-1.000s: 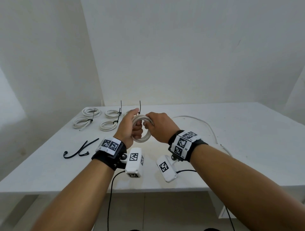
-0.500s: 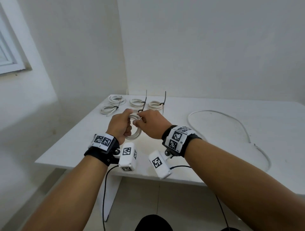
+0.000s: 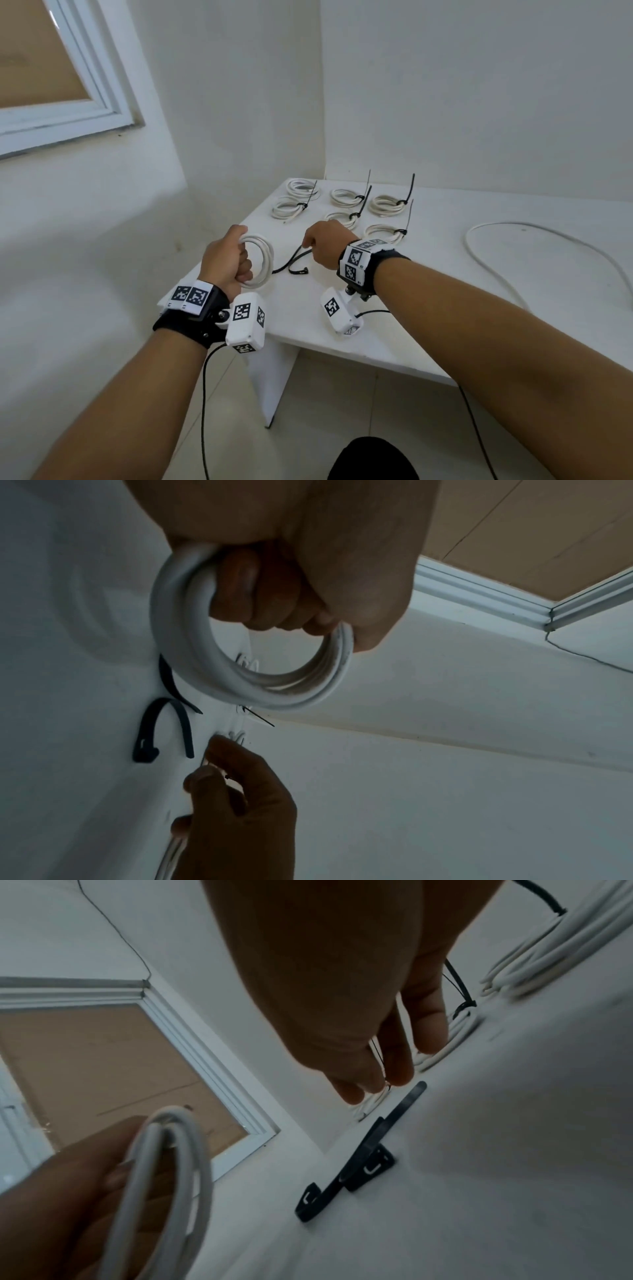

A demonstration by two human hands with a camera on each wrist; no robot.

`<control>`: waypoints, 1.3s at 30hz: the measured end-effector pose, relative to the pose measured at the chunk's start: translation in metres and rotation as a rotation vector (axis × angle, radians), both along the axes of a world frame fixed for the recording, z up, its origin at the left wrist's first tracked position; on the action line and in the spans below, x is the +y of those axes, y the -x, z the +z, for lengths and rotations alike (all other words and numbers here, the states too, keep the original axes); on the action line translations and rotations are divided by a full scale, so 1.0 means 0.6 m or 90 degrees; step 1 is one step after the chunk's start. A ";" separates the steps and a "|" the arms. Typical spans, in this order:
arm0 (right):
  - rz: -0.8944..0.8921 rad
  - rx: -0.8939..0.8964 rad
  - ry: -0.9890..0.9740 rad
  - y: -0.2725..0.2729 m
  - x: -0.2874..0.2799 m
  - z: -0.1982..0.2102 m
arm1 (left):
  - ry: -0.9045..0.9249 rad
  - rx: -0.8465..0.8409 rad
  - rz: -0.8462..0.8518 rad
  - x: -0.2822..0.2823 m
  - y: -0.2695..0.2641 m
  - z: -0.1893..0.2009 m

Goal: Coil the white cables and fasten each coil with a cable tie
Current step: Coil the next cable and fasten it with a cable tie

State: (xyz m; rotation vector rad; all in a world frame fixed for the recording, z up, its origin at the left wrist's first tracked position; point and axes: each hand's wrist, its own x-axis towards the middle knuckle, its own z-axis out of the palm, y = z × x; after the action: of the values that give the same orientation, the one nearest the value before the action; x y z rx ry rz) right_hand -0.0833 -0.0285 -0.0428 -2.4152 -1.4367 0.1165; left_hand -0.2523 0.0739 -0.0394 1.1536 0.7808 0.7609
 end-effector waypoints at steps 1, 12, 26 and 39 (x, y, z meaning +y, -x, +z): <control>-0.002 -0.009 0.017 -0.005 0.013 -0.002 | 0.003 0.001 -0.001 0.004 0.004 -0.004; 0.047 -0.063 0.126 -0.038 0.020 0.001 | 0.009 0.001 -0.019 0.012 -0.006 0.000; -0.165 0.560 -0.292 -0.122 -0.242 0.019 | -0.054 0.043 -0.235 -0.181 -0.205 -0.004; -0.188 0.521 -0.283 -0.214 -0.371 -0.005 | -0.166 0.109 -0.369 -0.317 -0.369 -0.011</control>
State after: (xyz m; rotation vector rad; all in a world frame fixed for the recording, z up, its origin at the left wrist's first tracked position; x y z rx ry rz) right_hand 0.0452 -0.2513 -0.0456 -1.8353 -0.6426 0.5686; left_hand -0.0308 -0.1165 -0.0459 1.6001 0.4513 0.2821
